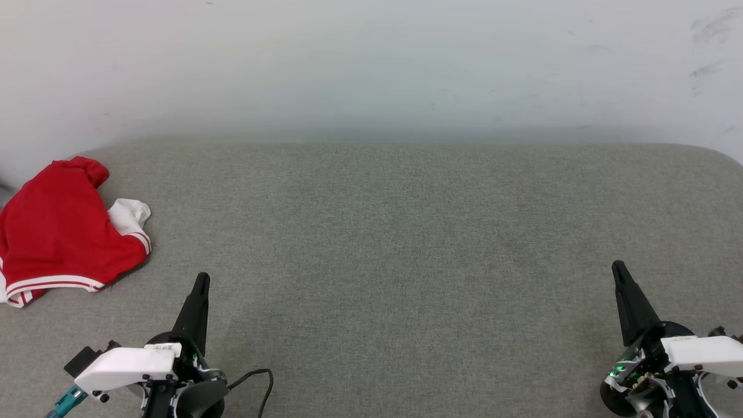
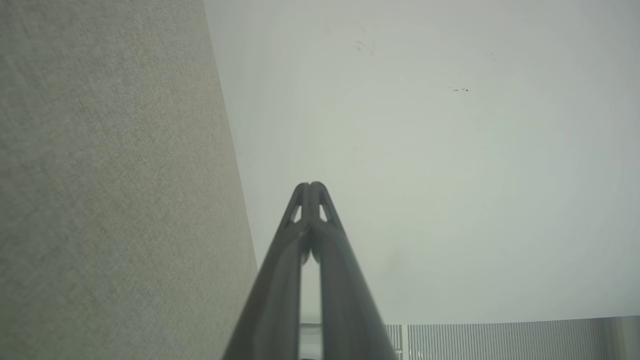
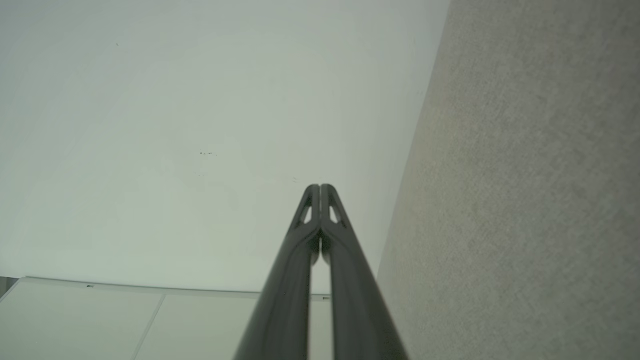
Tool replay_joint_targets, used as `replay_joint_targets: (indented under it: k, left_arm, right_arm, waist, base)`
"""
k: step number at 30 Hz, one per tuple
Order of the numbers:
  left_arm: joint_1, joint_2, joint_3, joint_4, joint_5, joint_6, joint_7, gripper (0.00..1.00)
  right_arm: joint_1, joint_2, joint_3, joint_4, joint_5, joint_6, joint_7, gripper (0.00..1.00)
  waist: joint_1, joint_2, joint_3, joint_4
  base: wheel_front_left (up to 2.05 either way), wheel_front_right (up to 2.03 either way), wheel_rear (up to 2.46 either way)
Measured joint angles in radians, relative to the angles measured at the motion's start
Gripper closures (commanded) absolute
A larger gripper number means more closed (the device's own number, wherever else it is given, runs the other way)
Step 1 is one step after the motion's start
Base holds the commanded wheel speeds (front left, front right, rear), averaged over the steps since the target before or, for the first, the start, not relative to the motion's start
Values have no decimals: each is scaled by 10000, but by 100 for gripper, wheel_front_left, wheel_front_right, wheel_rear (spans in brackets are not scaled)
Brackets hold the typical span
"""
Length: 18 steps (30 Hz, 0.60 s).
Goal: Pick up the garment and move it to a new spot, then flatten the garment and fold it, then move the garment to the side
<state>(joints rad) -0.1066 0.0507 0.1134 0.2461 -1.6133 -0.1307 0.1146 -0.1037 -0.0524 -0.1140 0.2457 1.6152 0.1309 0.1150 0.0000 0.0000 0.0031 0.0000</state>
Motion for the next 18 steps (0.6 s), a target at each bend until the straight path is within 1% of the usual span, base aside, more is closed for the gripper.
replay_joint_targets:
  k: [18]
  left_arm:
    - [0,0,2,0,0,-2,0,100]
  right_arm:
    - [0,0,0,0,0,0,0,100]
  waist:
    - [-1,0,0,0]
  base:
    - [0,0,0]
